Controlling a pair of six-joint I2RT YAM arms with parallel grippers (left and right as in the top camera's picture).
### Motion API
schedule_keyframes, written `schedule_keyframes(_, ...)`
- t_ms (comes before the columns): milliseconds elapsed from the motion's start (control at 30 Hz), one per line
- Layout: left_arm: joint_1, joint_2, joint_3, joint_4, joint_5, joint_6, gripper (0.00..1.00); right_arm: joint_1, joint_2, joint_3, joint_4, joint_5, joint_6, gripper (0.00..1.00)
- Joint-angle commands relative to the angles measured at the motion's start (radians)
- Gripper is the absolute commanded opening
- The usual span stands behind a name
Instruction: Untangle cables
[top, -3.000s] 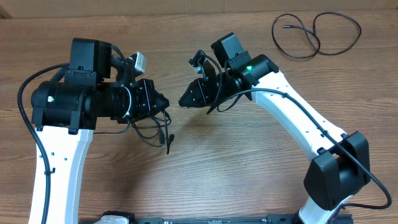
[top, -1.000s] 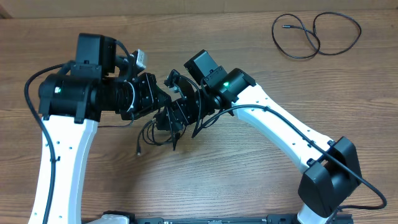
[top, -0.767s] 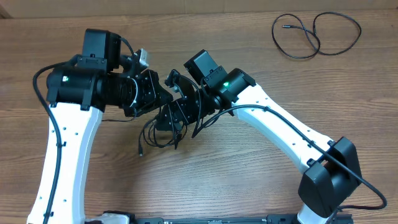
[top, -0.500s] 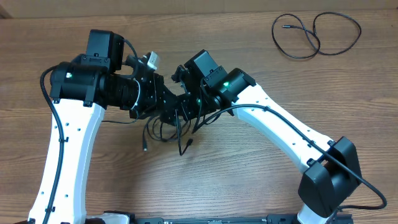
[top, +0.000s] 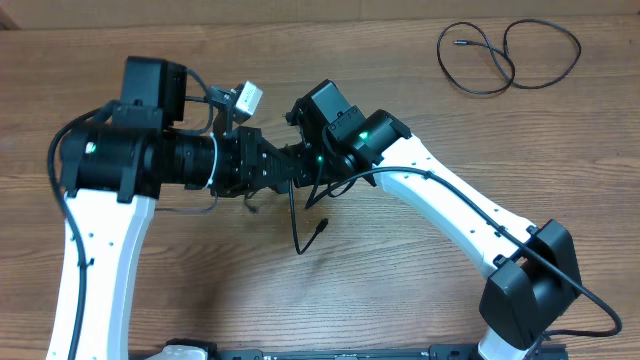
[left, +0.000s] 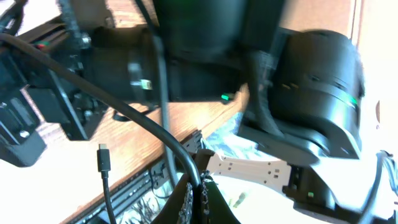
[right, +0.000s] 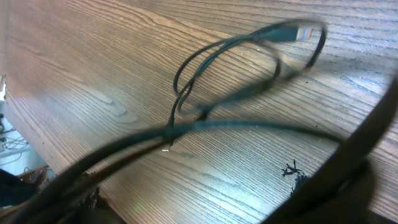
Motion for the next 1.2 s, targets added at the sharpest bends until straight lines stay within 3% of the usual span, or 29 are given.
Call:
schedule_keyframes(0, 0.002, -0.040, 0.015, 0.014, -0.024, -0.014, 0.04, -0.002, -0.012, -0.004, 0.000, 0.021, 0.016, 1.00)
schedule_keyframes(67, 0.021, -0.043, 0.015, 0.002, -0.220, -0.144, 0.04, -0.003, -0.012, -0.004, 0.000, 0.027, 0.016, 1.00)
schedule_keyframes(167, 0.050, -0.043, 0.015, -0.036, -0.365, -0.204, 0.04, -0.006, -0.012, -0.003, -0.016, 0.091, 0.044, 1.00)
schedule_keyframes(333, 0.075, -0.043, 0.015, -0.085, -0.365, -0.197, 0.04, -0.024, -0.012, -0.004, -0.083, 0.267, 0.155, 1.00)
schedule_keyframes(667, 0.077, -0.045, 0.017, -0.060, -0.267, -0.143, 0.04, -0.103, -0.012, -0.004, -0.133, 0.282, 0.203, 1.00)
schedule_keyframes(933, 0.080, -0.045, 0.017, -0.081, -0.596, -0.254, 0.04, -0.135, -0.012, -0.004, -0.161, 0.215, 0.185, 1.00)
schedule_keyframes(1067, 0.080, -0.045, 0.017, -0.110, -0.592, -0.248, 0.04, -0.135, -0.012, -0.004, -0.161, 0.277, 0.231, 1.00)
schedule_keyframes(1167, 0.080, -0.045, 0.017, -0.123, -0.528, -0.169, 0.04, -0.135, -0.012, -0.004, -0.161, 0.357, 0.281, 1.00)
